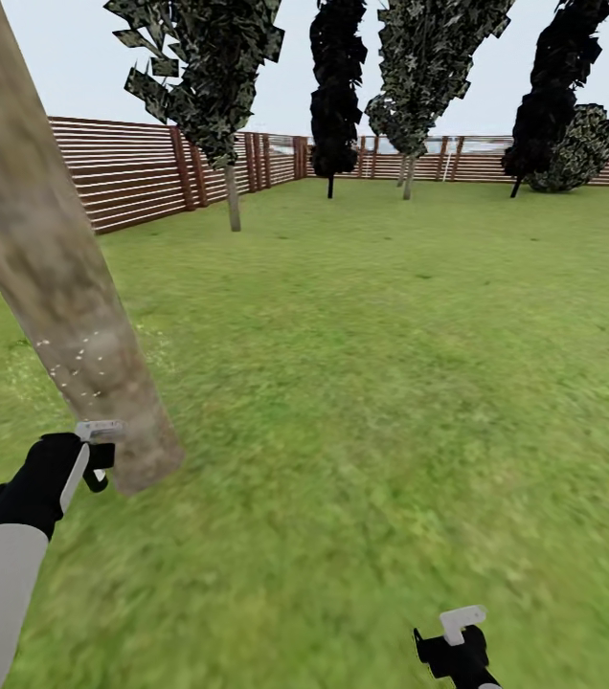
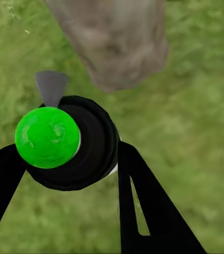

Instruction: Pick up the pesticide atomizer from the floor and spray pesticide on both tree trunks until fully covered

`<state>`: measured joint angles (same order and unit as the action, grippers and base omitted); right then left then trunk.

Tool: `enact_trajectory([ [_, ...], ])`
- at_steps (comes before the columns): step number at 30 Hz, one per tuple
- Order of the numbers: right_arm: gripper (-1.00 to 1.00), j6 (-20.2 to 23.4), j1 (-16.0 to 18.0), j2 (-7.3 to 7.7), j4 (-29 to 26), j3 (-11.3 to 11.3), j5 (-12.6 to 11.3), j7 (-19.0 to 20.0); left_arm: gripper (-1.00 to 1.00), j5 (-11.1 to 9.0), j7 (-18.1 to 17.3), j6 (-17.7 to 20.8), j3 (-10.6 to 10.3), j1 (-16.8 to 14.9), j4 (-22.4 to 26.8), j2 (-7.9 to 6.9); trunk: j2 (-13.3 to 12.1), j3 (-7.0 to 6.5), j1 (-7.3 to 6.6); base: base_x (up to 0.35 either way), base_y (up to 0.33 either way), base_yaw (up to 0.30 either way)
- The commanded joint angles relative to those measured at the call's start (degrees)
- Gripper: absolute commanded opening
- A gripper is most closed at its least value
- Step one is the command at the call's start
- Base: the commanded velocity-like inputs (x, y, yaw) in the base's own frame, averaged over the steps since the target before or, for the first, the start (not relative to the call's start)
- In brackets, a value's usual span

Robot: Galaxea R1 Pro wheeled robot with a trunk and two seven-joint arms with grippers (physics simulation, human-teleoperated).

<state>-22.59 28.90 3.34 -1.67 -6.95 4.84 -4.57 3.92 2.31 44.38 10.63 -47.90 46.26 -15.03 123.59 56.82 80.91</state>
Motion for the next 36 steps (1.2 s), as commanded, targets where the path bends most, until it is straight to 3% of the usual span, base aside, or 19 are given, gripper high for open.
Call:
enact_trajectory([
  [1,1.00,0.0,0.0,0.00,0.0,0.0,0.0,0.0,-1.00,0.0,0.0,0.0,0.0,0.0,0.0,0.01,0.0,0.00,0.00,0.001,-0.270,0.000],
  [7,1.00,0.0,0.0,0.00,0.0,0.0,0.0,0.0,-1.00,0.3,-0.1,0.0,0.1,0.0,0.0,-0.21,0.0,0.00,0.00,0.000,-0.270,0.000],
  [10,1.00,0.0,0.0,0.00,0.0,0.0,0.0,-0.1,-1.00,0.5,-0.3,0.0,0.4,0.0,-0.3,-2.45,0.0,0.00,0.00,0.000,-0.270,0.000],
  [14,1.00,0.0,0.0,0.00,0.0,0.0,0.0,0.0,-1.00,0.4,0.0,-0.1,0.5,1.2,-0.5,-2.52,0.0,0.00,0.00,0.171,-0.155,0.123],
  [17,1.00,0.0,0.0,0.00,0.0,0.0,0.0,0.0,-1.00,0.7,-0.1,-3.9,4.0,4.8,-0.6,-3.18,0.0,0.00,0.00,0.284,-0.004,0.274],
  [19,1.00,0.0,0.0,0.00,0.0,0.0,0.0,0.0,-1.00,0.5,-0.2,-5.1,4.8,5.4,-0.6,-2.17,0.0,0.00,0.00,0.054,0.000,0.276],
  [21,1.00,0.0,0.0,0.00,0.0,0.0,0.0,0.0,-1.00,0.6,-0.1,-5.3,4.6,5.3,-1.1,2.34,0.0,0.00,0.00,0.007,0.000,0.260],
  [24,1.00,0.0,0.0,0.00,0.0,0.0,0.0,0.0,-1.00,0.4,-0.1,-5.1,4.2,4.8,-1.1,3.74,0.0,0.00,0.00,0.001,0.000,0.079],
  [25,1.00,0.0,0.0,0.02,0.0,0.0,0.0,0.0,-1.00,0.6,-0.2,-5.2,4.1,4.7,-1.2,3.43,0.0,0.00,0.00,0.000,0.000,0.011],
  [26,1.00,0.0,0.0,0.17,0.0,0.0,0.1,0.0,-1.00,0.7,-0.2,-5.4,4.4,5.2,-1.2,1.66,0.0,0.00,0.00,0.000,0.000,0.003],
  [27,1.00,0.0,0.0,0.27,0.0,0.0,0.1,0.0,-1.00,0.5,-0.2,-6.0,4.5,5.4,-1.8,-0.99,0.0,0.00,0.00,0.000,0.000,0.000],
  [29,1.00,0.0,0.0,0.29,0.0,0.0,0.1,0.0,-1.00,0.6,-0.1,-10.3,4.6,5.4,-5.4,-2.65,0.0,0.00,0.00,0.000,0.000,0.000],
  [36,1.00,0.0,0.0,0.33,0.0,0.0,0.1,0.0,-1.00,0.3,0.0,-12.3,4.6,5.5,-8.6,-0.44,0.0,0.00,0.00,0.135,0.000,0.000],
])
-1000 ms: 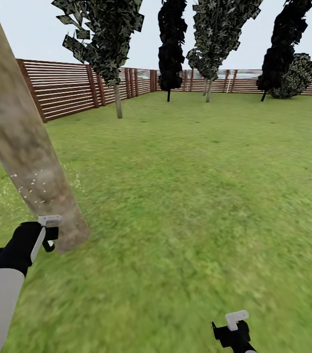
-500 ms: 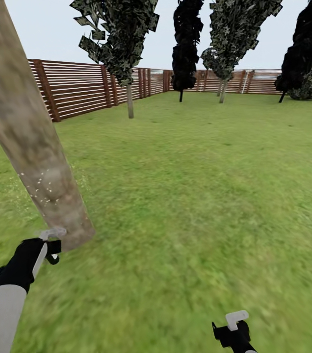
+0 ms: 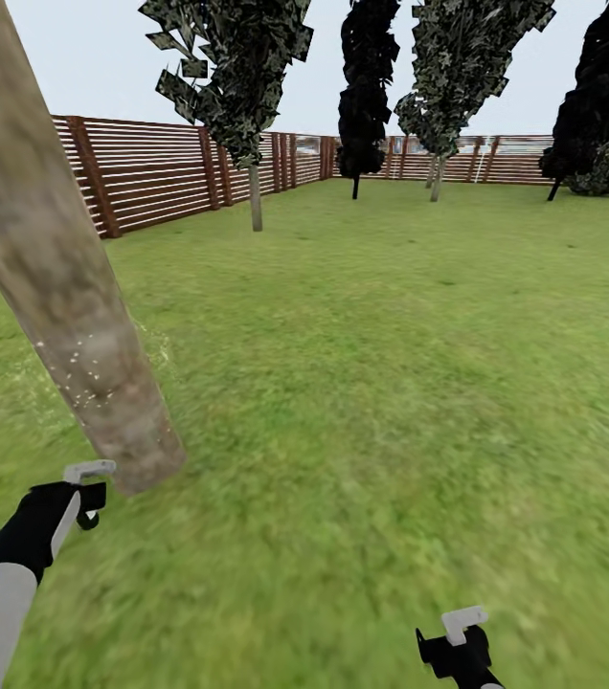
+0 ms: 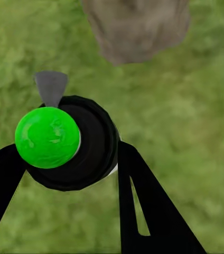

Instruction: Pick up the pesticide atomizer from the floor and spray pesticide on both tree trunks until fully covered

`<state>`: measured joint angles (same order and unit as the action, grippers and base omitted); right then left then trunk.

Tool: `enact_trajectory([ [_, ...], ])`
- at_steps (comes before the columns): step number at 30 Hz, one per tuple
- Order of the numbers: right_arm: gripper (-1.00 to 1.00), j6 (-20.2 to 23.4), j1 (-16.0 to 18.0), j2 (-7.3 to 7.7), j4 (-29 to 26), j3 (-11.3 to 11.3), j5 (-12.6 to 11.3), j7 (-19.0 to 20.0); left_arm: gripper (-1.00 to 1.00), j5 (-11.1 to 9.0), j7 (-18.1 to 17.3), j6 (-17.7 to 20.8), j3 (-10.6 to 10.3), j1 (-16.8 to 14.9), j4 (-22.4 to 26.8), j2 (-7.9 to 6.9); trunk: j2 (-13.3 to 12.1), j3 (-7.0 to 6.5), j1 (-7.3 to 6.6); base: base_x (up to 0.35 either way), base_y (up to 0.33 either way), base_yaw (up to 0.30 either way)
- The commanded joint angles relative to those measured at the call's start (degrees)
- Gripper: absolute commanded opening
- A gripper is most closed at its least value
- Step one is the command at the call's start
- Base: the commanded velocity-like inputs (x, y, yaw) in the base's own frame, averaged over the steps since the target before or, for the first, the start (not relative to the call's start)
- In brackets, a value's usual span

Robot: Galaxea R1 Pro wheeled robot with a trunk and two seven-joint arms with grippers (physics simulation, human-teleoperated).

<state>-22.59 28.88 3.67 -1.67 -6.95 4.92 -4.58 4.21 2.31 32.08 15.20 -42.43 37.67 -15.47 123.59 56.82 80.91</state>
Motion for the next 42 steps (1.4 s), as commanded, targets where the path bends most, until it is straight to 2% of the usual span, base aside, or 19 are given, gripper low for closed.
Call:
enact_trajectory([
  [1,1.00,0.0,0.0,-0.05,0.0,0.0,-0.1,0.0,-1.00,0.3,0.0,-2.3,0.0,0.0,-1.8,-0.11,0.0,0.00,0.00,0.334,0.000,0.000],
  [3,1.00,0.0,0.0,-0.07,0.0,0.0,-0.1,0.0,-1.00,0.4,0.0,-7.4,0.1,0.2,-5.4,-0.52,0.0,0.00,0.00,0.338,0.000,0.000],
  [5,1.00,0.0,0.0,-0.07,0.0,0.0,-0.1,-0.1,-1.00,0.4,0.0,-8.6,0.0,0.4,-7.9,-0.64,0.0,0.00,0.00,0.246,0.000,0.146],
  [10,1.00,0.0,0.0,-0.07,0.0,0.0,-0.1,-0.1,-1.00,0.3,0.0,-10.6,-0.1,0.4,-9.2,-0.12,0.0,0.00,0.00,0.012,0.000,0.246],
  [20,1.00,0.0,0.0,0.02,0.0,0.0,-0.1,-0.1,-1.00,-0.2,0.1,-10.7,-0.1,0.4,-8.8,0.03,0.0,0.00,0.00,0.003,-0.246,0.007],
  [23,1.00,0.0,0.0,0.02,0.0,0.0,-0.1,-0.1,-1.00,-0.3,0.1,-10.7,-0.1,0.4,-8.7,0.17,0.0,0.00,0.00,0.164,-0.232,0.000],
  [26,1.00,0.0,0.0,0.02,0.0,0.0,-0.1,-0.1,-1.00,-0.3,0.1,-10.7,0.0,0.4,-8.6,0.91,0.0,0.00,0.00,0.241,-0.183,0.000],
  [33,1.00,0.0,0.0,-0.06,0.0,0.0,-0.1,-0.1,-1.00,-0.3,0.1,-10.7,0.1,0.4,-8.4,0.96,0.0,0.00,0.00,0.202,-0.189,0.003],
  [40,1.00,0.0,0.0,-0.16,0.0,0.0,-0.1,-0.1,-1.00,-0.2,0.1,-10.7,0.2,0.4,-8.4,0.88,0.0,0.00,0.00,0.017,-0.270,0.242],
  [42,1.00,0.0,0.0,-0.16,0.0,0.0,-0.1,-0.1,-1.00,-0.3,1.2,-10.7,0.2,0.4,-8.4,0.94,0.0,0.00,0.00,0.146,-0.249,0.277],
])
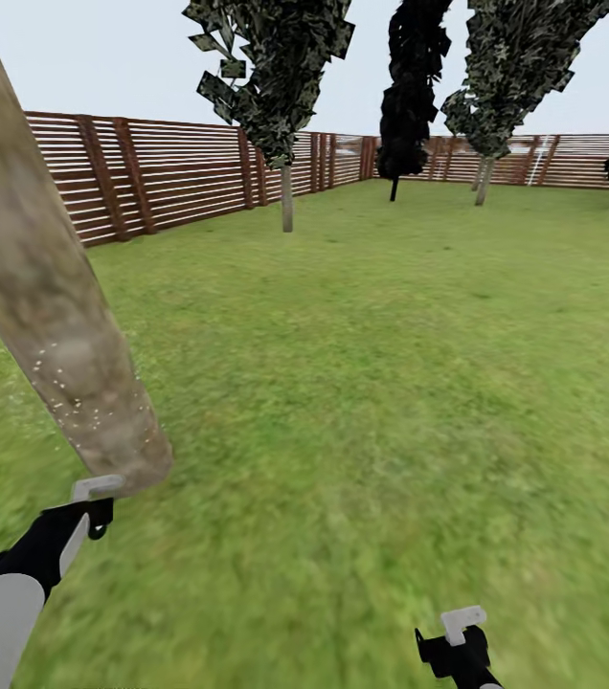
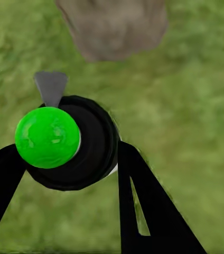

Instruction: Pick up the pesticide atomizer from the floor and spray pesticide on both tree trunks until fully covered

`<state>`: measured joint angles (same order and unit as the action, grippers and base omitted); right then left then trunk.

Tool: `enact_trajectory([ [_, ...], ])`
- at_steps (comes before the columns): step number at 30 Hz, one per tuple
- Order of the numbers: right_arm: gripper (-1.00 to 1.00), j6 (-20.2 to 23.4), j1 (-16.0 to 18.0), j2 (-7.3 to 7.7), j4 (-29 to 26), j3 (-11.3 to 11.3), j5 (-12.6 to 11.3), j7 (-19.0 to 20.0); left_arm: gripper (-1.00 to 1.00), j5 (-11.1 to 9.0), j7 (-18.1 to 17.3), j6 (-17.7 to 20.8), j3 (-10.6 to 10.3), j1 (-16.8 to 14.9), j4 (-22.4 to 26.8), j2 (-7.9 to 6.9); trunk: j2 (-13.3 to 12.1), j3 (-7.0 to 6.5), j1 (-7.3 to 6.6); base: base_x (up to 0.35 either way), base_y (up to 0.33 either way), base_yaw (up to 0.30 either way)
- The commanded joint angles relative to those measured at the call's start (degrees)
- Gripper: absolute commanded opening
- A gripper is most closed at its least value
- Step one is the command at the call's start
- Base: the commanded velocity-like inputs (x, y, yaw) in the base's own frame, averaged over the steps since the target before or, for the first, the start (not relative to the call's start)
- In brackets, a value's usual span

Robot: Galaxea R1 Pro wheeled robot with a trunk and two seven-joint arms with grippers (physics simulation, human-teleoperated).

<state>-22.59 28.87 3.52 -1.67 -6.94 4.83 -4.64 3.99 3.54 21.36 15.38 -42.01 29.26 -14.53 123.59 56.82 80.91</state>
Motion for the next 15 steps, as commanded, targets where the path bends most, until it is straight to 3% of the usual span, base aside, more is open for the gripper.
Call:
enact_trajectory([
  [1,1.00,0.0,0.0,0.00,0.0,0.0,0.0,0.0,-1.00,-0.1,0.5,0.0,0.0,0.0,0.0,0.03,0.0,0.00,0.00,0.179,-0.235,0.277],
  [12,1.00,0.0,0.0,-0.09,0.0,0.0,0.1,0.1,-1.00,-0.1,1.2,0.0,0.0,0.0,-0.3,0.11,0.0,0.00,0.00,0.190,-0.230,0.274],
  [15,1.00,0.0,0.0,-0.09,0.0,0.0,0.1,0.1,-1.00,-0.1,1.3,0.0,0.0,0.0,-0.4,0.11,0.0,0.00,0.00,0.190,-0.230,0.110],
])
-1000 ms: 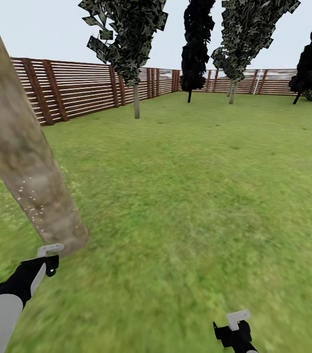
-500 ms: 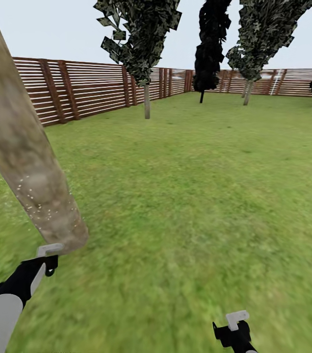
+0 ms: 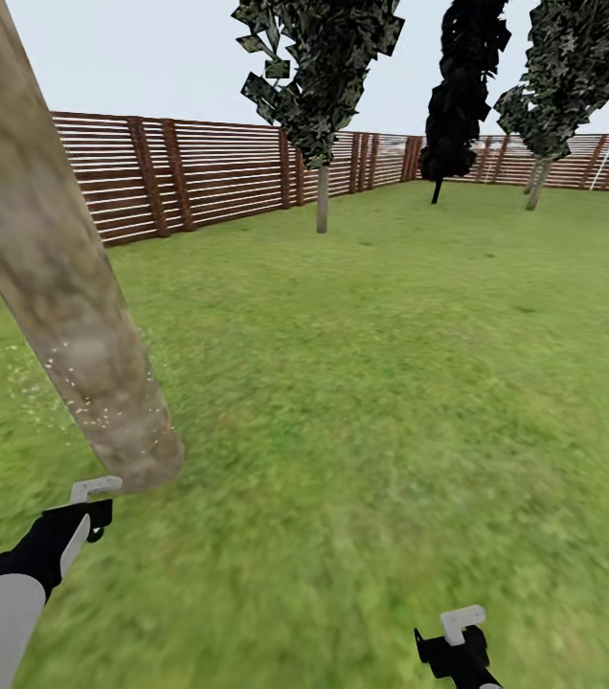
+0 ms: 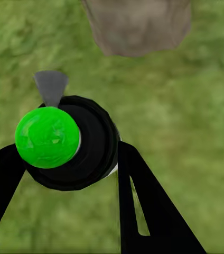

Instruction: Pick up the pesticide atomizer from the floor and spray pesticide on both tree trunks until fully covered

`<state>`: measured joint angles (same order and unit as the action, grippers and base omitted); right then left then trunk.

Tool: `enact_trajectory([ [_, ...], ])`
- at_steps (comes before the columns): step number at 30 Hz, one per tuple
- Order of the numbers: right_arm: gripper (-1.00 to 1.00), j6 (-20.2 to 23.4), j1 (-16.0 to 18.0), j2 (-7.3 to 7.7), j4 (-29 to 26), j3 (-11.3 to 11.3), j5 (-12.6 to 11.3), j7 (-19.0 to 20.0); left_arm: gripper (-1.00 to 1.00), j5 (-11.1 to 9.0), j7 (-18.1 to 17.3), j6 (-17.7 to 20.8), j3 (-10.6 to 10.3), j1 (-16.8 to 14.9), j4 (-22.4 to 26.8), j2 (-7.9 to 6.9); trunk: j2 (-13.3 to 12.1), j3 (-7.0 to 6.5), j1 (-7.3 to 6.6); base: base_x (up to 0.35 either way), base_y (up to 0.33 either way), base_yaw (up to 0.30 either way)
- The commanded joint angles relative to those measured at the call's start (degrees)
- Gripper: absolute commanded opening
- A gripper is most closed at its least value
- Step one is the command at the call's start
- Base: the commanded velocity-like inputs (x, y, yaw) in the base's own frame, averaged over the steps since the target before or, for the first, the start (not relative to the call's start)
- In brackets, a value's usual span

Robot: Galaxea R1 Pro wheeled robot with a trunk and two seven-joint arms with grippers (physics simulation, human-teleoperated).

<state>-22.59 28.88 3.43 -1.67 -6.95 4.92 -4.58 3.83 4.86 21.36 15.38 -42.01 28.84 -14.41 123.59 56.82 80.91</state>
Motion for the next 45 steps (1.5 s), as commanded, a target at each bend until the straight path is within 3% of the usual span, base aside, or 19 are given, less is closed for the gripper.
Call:
enact_trajectory([
  [1,1.00,0.0,0.0,0.04,0.0,0.0,0.0,0.0,-1.00,0.1,0.0,0.0,0.0,0.0,0.0,0.00,0.0,0.00,0.00,0.175,-0.230,0.010],
  [7,1.00,0.0,0.0,0.10,0.0,0.0,0.0,-0.1,-1.00,0.0,2.6,0.0,0.0,0.0,-0.3,0.00,0.0,0.00,0.00,0.168,-0.230,0.001],
  [13,1.00,0.0,0.0,-0.08,0.0,0.0,0.0,-0.1,-1.00,0.0,2.7,0.1,0.0,0.0,-0.2,0.00,0.0,0.00,0.00,0.168,-0.230,0.024],
  [29,1.00,0.0,0.0,-0.09,0.0,-0.1,0.0,0.0,-1.00,0.0,2.8,0.1,0.1,0.0,-0.2,-0.09,0.0,0.00,0.00,0.213,-0.206,0.269],
  [38,1.00,0.0,0.0,-0.09,0.0,-0.1,0.0,0.0,-1.00,-0.1,2.9,0.1,0.0,0.0,-0.5,0.02,0.0,0.00,0.00,0.203,-0.202,0.066],
  [41,1.00,0.0,0.0,-0.09,0.0,0.0,0.0,0.0,-1.00,-0.5,2.9,0.0,0.2,0.0,-1.2,2.29,0.0,0.00,0.00,0.211,-0.202,0.268],
  [43,1.00,0.0,0.0,-0.09,0.0,0.0,0.0,0.0,-1.00,-0.4,7.1,0.2,0.0,0.0,-1.3,2.42,0.0,0.00,0.00,0.239,-0.190,0.276],
  [45,1.00,0.0,0.0,-0.09,0.0,0.0,0.0,0.0,-1.00,-0.6,8.2,0.5,0.1,0.0,-1.1,2.36,0.0,0.00,0.00,0.241,-0.187,0.269],
])
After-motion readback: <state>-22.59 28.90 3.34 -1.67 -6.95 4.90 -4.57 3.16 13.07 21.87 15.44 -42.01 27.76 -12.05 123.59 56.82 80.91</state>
